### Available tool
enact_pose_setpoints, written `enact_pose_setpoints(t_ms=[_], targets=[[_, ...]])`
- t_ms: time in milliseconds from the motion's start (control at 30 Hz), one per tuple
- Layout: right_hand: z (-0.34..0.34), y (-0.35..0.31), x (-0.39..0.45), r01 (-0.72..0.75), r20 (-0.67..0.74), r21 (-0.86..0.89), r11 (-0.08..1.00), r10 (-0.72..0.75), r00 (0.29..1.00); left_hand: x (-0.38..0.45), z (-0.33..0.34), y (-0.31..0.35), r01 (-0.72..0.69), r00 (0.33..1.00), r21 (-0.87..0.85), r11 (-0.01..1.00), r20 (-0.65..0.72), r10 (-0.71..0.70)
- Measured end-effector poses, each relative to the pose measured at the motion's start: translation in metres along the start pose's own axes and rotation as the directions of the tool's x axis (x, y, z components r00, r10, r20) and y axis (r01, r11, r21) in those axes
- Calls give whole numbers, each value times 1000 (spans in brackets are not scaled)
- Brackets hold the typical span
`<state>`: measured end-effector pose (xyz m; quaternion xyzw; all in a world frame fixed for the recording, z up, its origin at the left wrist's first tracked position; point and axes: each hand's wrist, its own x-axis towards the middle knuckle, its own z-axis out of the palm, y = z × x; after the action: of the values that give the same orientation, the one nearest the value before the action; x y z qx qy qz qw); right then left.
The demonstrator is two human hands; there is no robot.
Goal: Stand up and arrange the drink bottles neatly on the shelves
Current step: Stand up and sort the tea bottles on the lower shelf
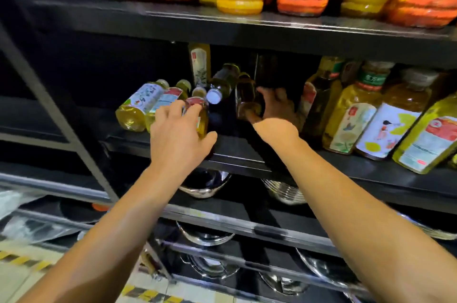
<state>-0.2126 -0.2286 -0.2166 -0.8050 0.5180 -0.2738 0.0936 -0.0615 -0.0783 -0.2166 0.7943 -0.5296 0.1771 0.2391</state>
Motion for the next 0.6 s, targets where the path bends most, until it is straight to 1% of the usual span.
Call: enact_pose_setpoints(t_ms=[100,167,267,400,500,600], targets=[[22,-9,25,64,153,-8,998,-63,986,0,10,-11,21,997,-35,999,72,-19],[31,-10,27,78,208,10,997,-78,975,1,15,-10,71,994,-80,994,83,-64],[30,-17,21,65,159,1,998,-64,985,3,17,-2,127,990,-94,987,82,-119],[9,-26,-4,5,183,-96,995,13,983,3,14,1,195,976,-126,973,118,-181],[-13,-20,-34,-25,191,-217,976,68,979,-4,3,-1,236,965,-171,956,159,-210],[-30,-14,-51,-28,173,-318,948,87,981,-15,-12,-1,269,946,-122,955,218,-238]])
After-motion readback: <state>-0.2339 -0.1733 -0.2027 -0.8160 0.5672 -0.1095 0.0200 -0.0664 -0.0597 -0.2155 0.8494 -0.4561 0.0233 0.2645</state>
